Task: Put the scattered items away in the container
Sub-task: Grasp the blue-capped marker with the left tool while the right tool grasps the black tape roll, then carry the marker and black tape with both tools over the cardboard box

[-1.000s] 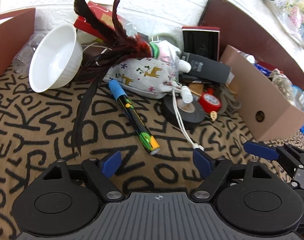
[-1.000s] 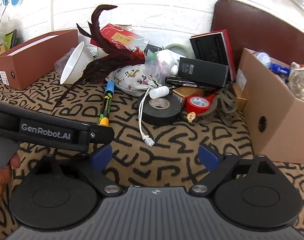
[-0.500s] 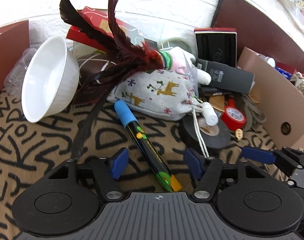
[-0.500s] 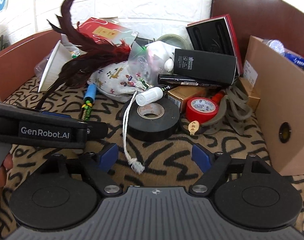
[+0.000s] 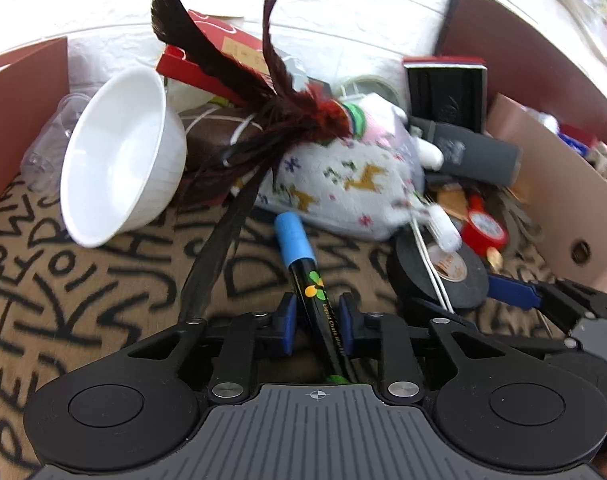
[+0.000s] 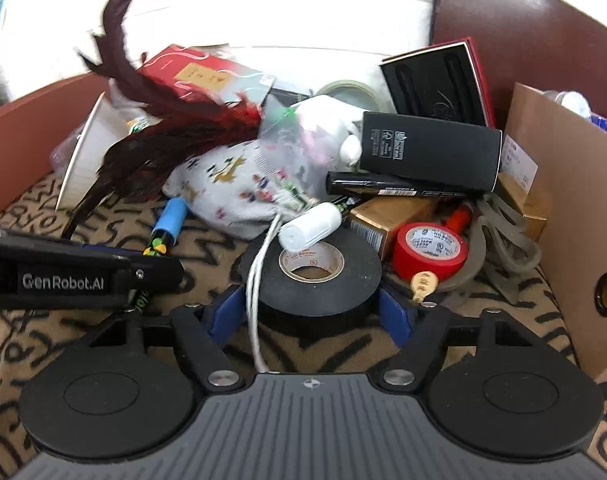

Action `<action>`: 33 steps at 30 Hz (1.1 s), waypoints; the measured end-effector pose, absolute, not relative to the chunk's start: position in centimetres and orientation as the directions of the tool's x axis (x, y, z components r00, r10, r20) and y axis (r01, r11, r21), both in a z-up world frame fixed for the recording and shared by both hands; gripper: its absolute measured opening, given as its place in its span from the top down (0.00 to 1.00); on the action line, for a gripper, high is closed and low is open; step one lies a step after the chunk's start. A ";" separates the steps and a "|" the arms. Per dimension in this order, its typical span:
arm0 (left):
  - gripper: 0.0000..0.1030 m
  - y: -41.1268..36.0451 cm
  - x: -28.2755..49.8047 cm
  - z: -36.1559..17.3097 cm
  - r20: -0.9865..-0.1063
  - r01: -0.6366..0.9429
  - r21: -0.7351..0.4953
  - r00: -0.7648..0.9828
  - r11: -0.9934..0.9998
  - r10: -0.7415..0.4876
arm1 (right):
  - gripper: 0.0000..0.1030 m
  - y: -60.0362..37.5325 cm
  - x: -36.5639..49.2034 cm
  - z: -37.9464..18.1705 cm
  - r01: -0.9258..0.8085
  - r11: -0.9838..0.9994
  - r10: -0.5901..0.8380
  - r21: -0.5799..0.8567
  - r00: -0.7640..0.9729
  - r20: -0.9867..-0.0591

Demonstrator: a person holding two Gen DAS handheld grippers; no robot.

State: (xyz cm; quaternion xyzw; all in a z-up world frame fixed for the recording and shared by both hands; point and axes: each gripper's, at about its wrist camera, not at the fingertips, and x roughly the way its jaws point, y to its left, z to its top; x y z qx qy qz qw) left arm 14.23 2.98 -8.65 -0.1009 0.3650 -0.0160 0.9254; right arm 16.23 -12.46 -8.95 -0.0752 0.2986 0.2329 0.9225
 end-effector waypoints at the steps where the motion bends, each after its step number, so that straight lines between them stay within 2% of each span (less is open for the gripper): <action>1: 0.82 2.9 13.5 -8.7 -0.674 -0.036 -0.204 0.730 0.978 -0.114 | 0.27 -12.7 15.8 -8.9 -0.472 0.881 0.388 0.014 0.707 -0.592; 12: 0.81 1.3 4.1 -8.2 -0.702 0.074 -0.219 0.681 0.973 -0.210 | 0.27 -16.2 5.2 -9.0 -0.483 0.876 0.389 0.017 0.685 -0.616; 13: 0.77 1.0 3.3 -8.2 -0.702 0.085 -0.220 0.678 0.972 -0.218 | 0.27 -16.6 3.9 -9.0 -0.475 0.880 0.386 0.021 0.687 -0.616; 19: 0.75 -0.1 -0.2 -8.1 -0.714 0.139 -0.224 0.651 0.965 -0.260 | 0.27 -18.0 -1.6 -8.9 -0.445 0.895 0.362 0.021 0.699 -0.617; 23: 0.62 -0.6 -1.0 -8.3 -0.713 0.161 -0.199 0.653 0.967 -0.256 | 0.28 -19.0 -3.5 -8.4 -0.452 0.890 0.386 0.058 0.679 -0.625; 26: 0.53 -0.8 -0.8 -8.2 -0.714 0.159 -0.213 0.648 0.964 -0.265 | 0.28 -20.0 -3.5 -7.0 -0.420 0.903 0.386 0.089 0.703 -0.597; 29: 0.47 -1.3 -0.5 -8.3 -0.712 0.165 -0.205 0.651 0.965 -0.263 | 0.28 -20.6 -2.5 -6.0 -0.386 0.919 0.360 0.079 0.737 -0.572; 31: 0.47 -1.6 -0.4 -8.2 -0.714 0.168 -0.194 0.651 0.967 -0.257 | 0.30 -20.4 -1.4 -6.1 -0.358 0.933 0.312 0.045 0.738 -0.599; 33: 0.48 -1.6 -0.3 -8.2 -0.716 0.170 -0.191 0.649 0.967 -0.256 | 0.44 -20.0 -0.2 -6.6 -0.351 0.936 0.281 0.015 0.722 -0.633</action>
